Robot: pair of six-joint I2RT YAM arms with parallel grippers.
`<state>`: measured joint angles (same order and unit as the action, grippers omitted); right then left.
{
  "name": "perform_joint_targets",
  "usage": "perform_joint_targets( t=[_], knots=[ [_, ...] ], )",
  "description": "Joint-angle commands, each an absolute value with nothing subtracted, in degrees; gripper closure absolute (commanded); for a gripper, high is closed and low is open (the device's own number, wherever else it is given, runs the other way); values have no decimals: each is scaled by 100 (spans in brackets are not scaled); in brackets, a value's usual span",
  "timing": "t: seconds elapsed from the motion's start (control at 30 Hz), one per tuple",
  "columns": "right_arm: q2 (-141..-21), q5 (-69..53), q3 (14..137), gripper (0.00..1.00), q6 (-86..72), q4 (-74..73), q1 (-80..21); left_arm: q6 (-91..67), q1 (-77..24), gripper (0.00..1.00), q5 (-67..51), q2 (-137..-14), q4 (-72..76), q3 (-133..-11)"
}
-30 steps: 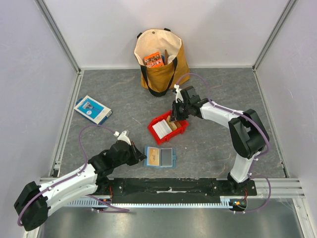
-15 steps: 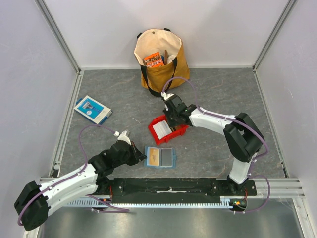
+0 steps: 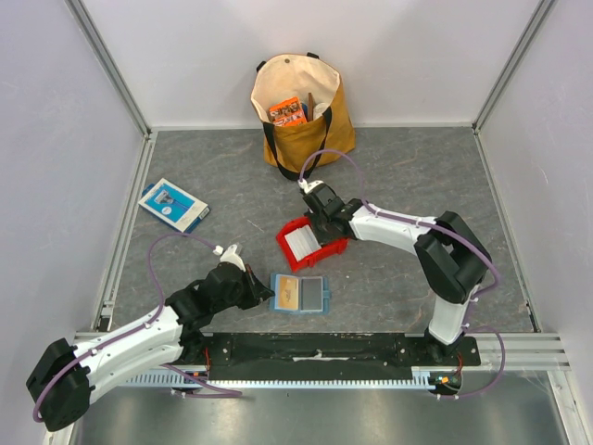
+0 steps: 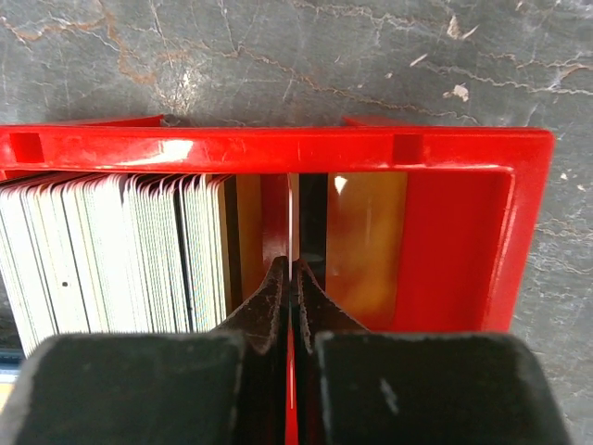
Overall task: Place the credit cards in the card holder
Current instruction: Pick up the credit card from the storage box, then turn over the card slot in the card holder.
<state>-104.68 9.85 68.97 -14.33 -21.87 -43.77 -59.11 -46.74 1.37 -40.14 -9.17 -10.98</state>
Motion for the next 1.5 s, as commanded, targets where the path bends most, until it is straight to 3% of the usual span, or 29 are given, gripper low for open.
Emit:
perform_joint_targets(
  t=[0.0,0.47,0.67,1.03,1.33,1.47],
  knots=[
    [-9880,1405,7084,100,-1231,-2162,-4403,-5862,-4676,98,149,-3982,-738,-1239],
    [-6742,1220,5133,100,-911,-360,-4526,-5854,-4676,98,114,-4034,-651,-1230],
    [-7776,2512,7151,100,-3652,-3581,-4622,-5871,-4676,98,70,-4148,-545,-1213],
    [-9034,4842,8419,100,-6195,-5746,-5835,-5854,-4702,98,26,-4430,-571,-1336],
    [-9431,4922,8657,100,-6575,-6003,-6336,-5818,-4685,98,-141,-4368,-554,-1318],
    [-8975,4222,8009,100,-6084,-4996,-6460,-5783,-4684,98,-167,-4307,-519,-1292]
  ],
)
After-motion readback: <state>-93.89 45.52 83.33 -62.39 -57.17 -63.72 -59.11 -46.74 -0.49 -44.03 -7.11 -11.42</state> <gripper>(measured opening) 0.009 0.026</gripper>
